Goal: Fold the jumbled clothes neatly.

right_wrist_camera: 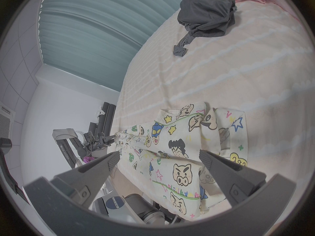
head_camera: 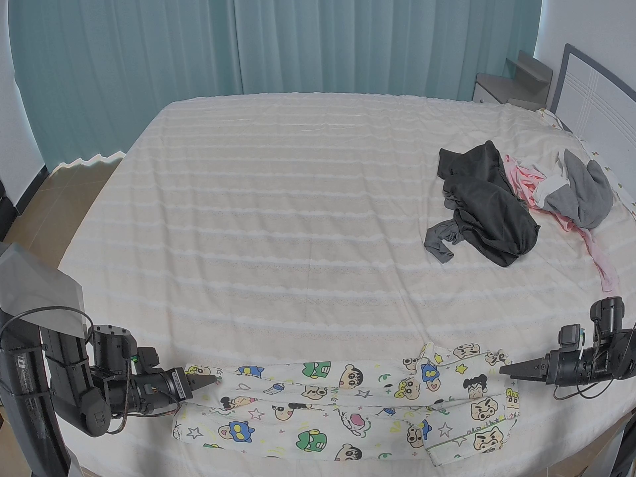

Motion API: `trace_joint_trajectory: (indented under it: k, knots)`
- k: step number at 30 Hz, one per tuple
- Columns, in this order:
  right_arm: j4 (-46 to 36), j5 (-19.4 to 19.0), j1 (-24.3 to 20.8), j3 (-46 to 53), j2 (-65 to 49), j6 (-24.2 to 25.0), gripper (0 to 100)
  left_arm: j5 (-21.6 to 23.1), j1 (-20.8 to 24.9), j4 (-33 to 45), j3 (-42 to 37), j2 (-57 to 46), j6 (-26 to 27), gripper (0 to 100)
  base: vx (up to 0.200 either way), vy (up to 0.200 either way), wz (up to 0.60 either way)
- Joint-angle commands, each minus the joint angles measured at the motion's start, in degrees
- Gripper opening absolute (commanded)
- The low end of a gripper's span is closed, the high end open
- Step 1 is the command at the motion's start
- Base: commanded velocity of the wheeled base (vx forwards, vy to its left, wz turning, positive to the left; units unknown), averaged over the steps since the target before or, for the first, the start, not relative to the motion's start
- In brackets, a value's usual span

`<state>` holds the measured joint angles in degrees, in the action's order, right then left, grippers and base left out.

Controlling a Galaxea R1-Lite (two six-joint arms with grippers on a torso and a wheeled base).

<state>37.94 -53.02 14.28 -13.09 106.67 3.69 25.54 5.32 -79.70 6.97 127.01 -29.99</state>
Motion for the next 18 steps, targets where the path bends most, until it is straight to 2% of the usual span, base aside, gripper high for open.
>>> trace_joint_trajectory:
  k: [1, 9, 18]
  knots:
    - [0.1, -0.1, 0.1, 0.3, 0.4, 0.0, 100, -0.1, 0.1, 0.0, -0.4, 0.2, 0.1, 0, 0.000, 0.000, 0.00]
    - [0.2, -0.2, 0.0, 0.7, 0.9, -0.2, 100, -0.2, 0.0, 0.0, -1.1, -3.9, 0.3, 0, 0.000, 0.000, 0.00]
    - [0.3, -0.3, -0.3, 1.1, 1.0, -0.3, 100, -0.1, 0.1, -1.6, 2.1, -7.9, 0.3, 0, 0.000, 0.000, 0.00]
